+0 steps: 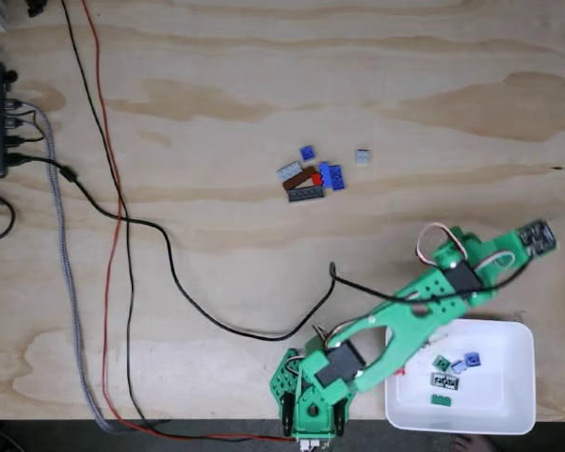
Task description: Put all lego bricks in the bin.
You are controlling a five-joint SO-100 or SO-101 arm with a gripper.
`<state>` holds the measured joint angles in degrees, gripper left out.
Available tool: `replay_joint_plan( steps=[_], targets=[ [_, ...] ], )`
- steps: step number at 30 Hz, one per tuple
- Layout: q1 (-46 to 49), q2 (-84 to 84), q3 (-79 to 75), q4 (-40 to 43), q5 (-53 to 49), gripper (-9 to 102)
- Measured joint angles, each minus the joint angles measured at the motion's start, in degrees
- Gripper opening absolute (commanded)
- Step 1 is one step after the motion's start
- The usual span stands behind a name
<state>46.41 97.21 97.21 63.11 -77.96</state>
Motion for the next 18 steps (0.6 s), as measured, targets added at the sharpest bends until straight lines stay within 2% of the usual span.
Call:
replay_joint_plan(
  steps=[3,9,13,18],
  targets=[
    [-11.34,-6.5,0.53,-13.97,0.88,26],
    [-20.74,-11.6,8.35,-27.69,-1.76,25],
    [-25.66,-14.06,13.36,-35.07,-4.13,24],
    [-29.79,-16.17,13.97,-38.32,-5.62,24]
  ],
)
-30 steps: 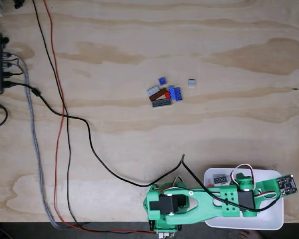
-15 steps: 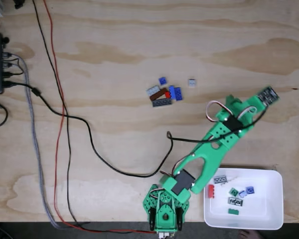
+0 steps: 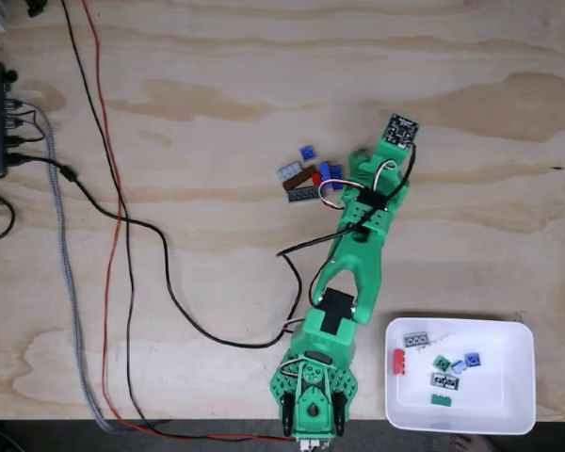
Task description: Put all lego bricks in the bin.
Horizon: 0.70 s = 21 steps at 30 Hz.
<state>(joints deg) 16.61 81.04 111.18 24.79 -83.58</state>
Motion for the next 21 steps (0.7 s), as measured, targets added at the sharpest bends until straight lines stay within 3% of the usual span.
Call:
replay_joint_plan(
  steps=[13,18,21],
  targets=[
    [-2.02,-6.5,-2.37,-5.1,-2.2,19],
    [-2.02,-8.0,-4.57,-4.66,-2.2,1],
    [-2.02,-8.09,-4.83,-3.78,-2.2,0]
  ],
)
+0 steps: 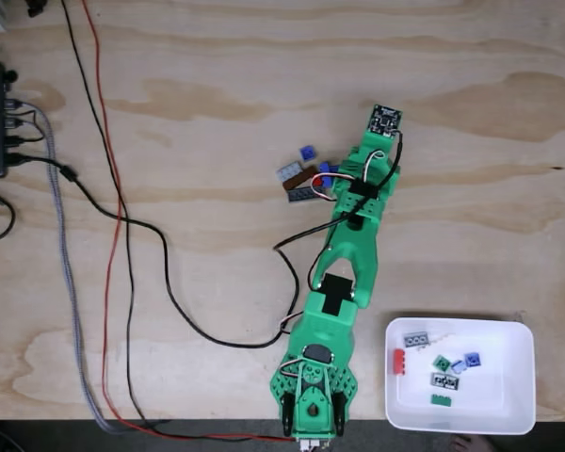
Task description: Put all lego bricks in the bin.
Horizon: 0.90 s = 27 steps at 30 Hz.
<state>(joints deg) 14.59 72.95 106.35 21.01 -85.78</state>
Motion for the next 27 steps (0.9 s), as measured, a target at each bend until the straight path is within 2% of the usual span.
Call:
replay_joint_plan(
  steps=[6,10,14,18,22,27],
  targets=[
    [-0.88,2.02,0.0,5.01,2.2,0],
    [-1.14,5.71,0.18,11.16,7.56,15],
    [-0.79,7.47,0.18,14.15,8.61,22],
    [5.45,15.03,6.59,21.97,5.71,23],
    [7.56,21.62,16.44,22.94,-1.32,23],
    [5.1,22.59,17.67,23.03,-5.1,22]
  ],
)
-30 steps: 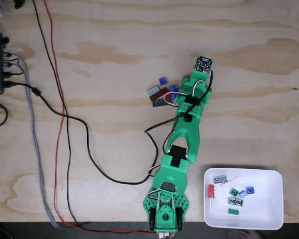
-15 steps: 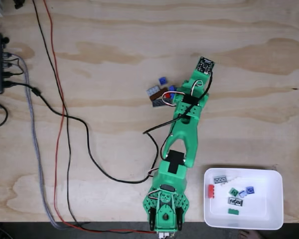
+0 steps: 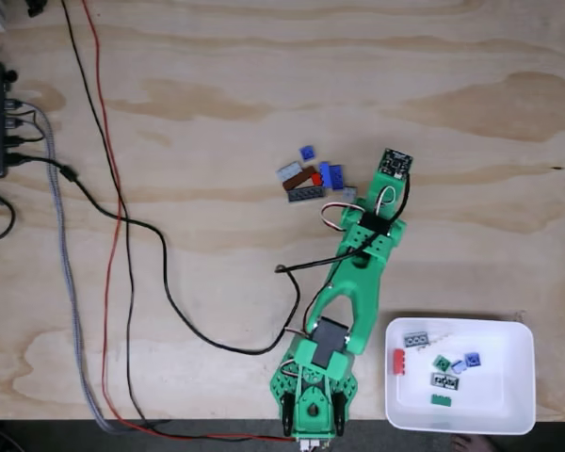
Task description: Put all lego bricks in the bin.
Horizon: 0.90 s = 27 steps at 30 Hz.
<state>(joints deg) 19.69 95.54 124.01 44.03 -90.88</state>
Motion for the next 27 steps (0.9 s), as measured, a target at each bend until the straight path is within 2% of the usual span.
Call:
replay_joint_plan(
  steps=[8,27],
  targets=[
    [-7.82,-4.22,-2.99,-0.18,-0.35,20],
    [-5.54,-10.11,-9.58,-0.79,-0.7,16]
  ],
)
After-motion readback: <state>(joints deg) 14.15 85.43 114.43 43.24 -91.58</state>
